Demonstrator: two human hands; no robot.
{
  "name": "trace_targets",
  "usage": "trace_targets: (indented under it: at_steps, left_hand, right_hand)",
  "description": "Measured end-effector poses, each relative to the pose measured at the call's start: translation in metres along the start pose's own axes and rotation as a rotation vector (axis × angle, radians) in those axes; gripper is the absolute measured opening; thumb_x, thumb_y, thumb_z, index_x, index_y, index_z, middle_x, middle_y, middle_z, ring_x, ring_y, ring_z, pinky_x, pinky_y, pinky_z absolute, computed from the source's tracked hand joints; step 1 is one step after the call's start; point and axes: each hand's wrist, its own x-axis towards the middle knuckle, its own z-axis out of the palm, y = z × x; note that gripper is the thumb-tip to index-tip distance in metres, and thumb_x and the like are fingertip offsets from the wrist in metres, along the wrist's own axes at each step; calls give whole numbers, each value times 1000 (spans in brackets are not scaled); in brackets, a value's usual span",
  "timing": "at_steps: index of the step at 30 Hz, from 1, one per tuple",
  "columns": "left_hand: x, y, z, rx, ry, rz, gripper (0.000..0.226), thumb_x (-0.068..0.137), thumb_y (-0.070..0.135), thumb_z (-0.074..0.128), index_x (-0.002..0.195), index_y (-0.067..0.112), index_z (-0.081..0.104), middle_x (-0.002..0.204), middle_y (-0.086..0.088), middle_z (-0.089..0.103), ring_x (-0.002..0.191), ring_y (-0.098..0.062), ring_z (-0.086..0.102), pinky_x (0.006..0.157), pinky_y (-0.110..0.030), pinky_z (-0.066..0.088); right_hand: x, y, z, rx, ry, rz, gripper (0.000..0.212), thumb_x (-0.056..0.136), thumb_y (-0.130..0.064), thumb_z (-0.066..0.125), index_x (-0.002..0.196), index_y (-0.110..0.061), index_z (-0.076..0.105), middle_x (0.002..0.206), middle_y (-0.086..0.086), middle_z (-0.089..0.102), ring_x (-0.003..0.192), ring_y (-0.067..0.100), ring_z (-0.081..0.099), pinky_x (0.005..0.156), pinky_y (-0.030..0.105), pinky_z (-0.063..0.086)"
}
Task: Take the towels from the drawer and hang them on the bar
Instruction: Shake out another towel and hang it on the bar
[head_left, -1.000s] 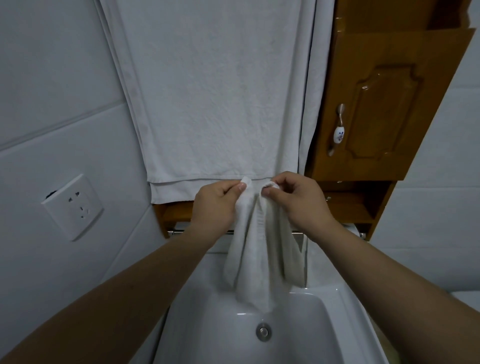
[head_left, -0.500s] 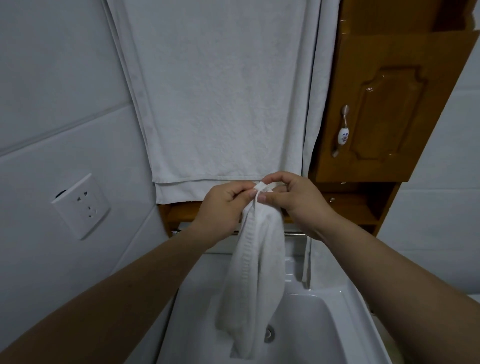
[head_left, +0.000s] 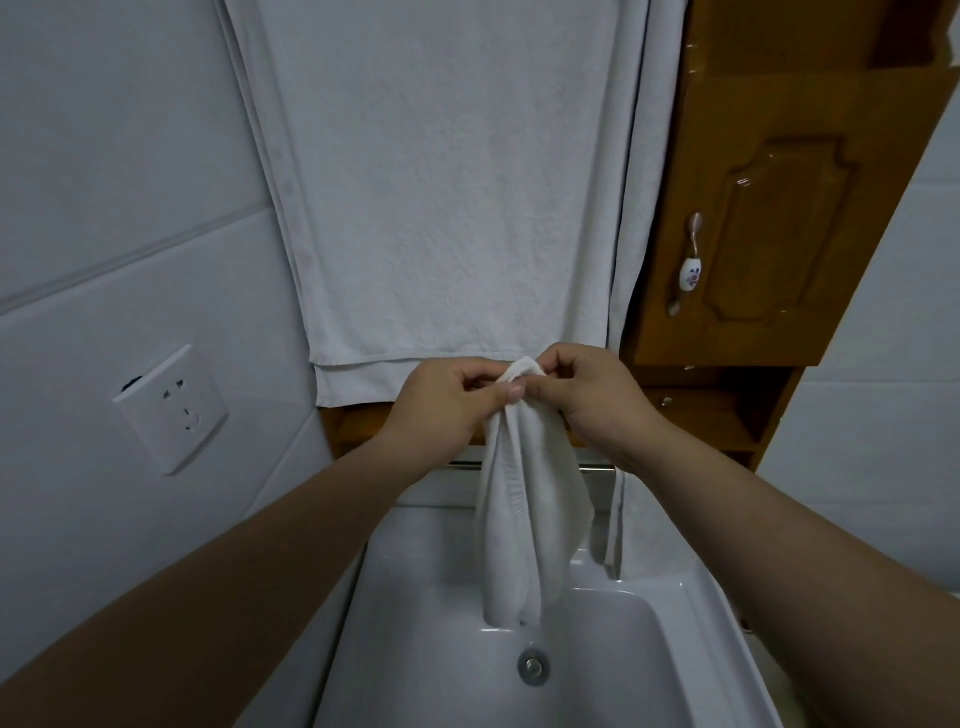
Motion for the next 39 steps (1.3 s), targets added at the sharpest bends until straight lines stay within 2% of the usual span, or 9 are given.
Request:
trace_targets:
  at_steps: [5,14,17,21,24,27,30,33,39]
  left_hand:
    - [2,-3,2,109,-47,-31,25,88,13,70,111,23,75,94,11,76,90,-5,70,79,-20,54]
    - [-2,-11,11,104,-2,-156,21,92,32,67,78,19,76,68,1,68,60,-9,56,61,-27,46]
    - [-6,-20,13,10,-9,-207,17,93,28,67,86,16,77,78,5,74,67,-1,63,64,-19,46]
    - [-9,-27,20,81,-157,-151,6,85,20,76,90,20,75,76,11,71,67,-5,62,68,-23,51]
    - [-14,-29,30,111,-215,-106,15,86,15,74,94,28,74,82,19,72,75,5,63,72,-16,48]
    - [-13,-35,28,34,-123,-140,15,89,24,72,103,23,77,97,11,75,93,-8,69,85,-31,55]
    - [-16,-40,24,28,-107,-224,20,90,34,69,92,17,78,91,4,76,89,-19,71,86,-40,57]
    - [-20,-43,26,80,-146,-244,19,91,34,68,90,17,76,85,5,75,79,-12,69,77,-34,54]
    - [-35,-58,33,98,-274,-286,20,95,32,62,111,25,72,104,13,74,95,-5,70,91,-34,55]
  right_hand:
    - [1,-3,-4,20,-47,6,14,83,-21,79,88,-11,71,81,13,68,72,19,59,70,39,48]
    - [0,-14,-9,2,-28,-42,10,92,-17,68,97,-16,76,97,3,75,97,25,70,94,51,54]
    - [3,-17,-15,40,-5,-41,10,92,-17,68,97,-14,76,99,5,75,101,27,68,97,52,52]
    - [2,-23,-16,0,-35,-80,12,93,-14,66,99,-11,75,100,3,75,96,15,67,96,40,52]
    - [3,-28,-18,0,-57,-104,13,95,-14,64,100,-10,75,102,6,73,92,11,65,90,31,52]
    - [5,-32,-24,10,-65,-139,10,94,-14,65,96,-13,75,97,7,73,88,11,65,84,28,52]
    - [7,-33,-31,27,-76,-150,10,94,-14,65,95,-14,75,91,3,73,85,11,66,80,26,54]
    - [10,-33,-37,24,-66,-142,10,94,-15,66,96,-16,75,95,4,73,88,13,68,83,29,56]
    - [14,-36,-49,24,-17,-155,11,94,-16,65,98,-16,75,97,-3,73,92,8,68,82,22,54]
